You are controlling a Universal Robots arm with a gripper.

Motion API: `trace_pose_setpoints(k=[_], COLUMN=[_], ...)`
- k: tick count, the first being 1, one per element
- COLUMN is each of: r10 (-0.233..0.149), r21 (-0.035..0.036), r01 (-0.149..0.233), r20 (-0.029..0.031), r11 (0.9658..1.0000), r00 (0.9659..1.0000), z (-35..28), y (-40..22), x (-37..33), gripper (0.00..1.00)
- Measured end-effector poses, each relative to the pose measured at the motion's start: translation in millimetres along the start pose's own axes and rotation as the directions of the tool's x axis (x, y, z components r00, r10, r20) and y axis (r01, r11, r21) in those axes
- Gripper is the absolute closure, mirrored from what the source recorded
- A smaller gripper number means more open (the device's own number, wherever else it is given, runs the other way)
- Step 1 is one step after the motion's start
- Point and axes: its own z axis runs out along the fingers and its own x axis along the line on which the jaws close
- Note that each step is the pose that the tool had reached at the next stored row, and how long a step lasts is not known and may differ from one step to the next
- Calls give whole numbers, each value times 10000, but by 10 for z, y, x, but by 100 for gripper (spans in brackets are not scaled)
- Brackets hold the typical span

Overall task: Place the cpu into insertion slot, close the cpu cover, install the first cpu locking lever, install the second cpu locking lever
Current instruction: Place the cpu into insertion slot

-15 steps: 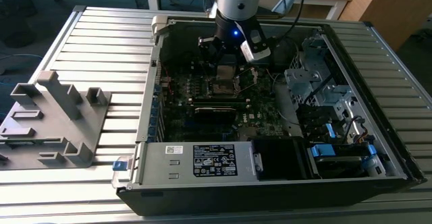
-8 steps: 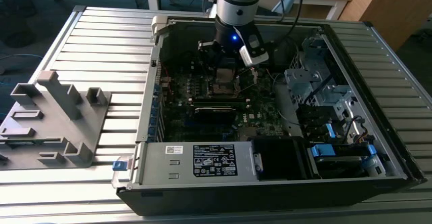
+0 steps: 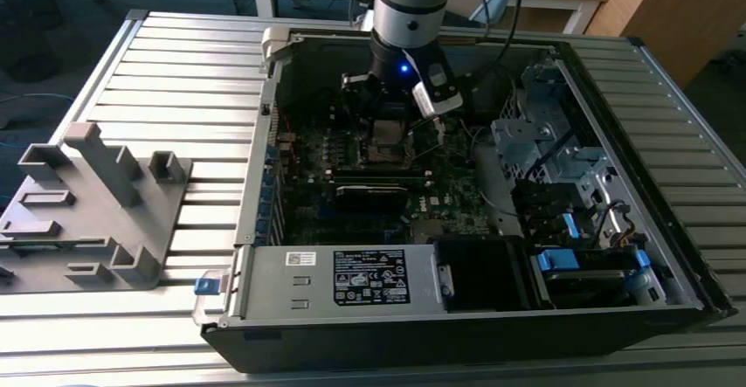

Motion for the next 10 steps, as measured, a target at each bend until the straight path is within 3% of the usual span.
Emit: trace_pose_setpoints(k=[10], r10=[47], r21=[18], r01=[-47], r20=[3], r11=[10000], r00=[10000], z=[17], y=[23], x=[3], gripper=[46])
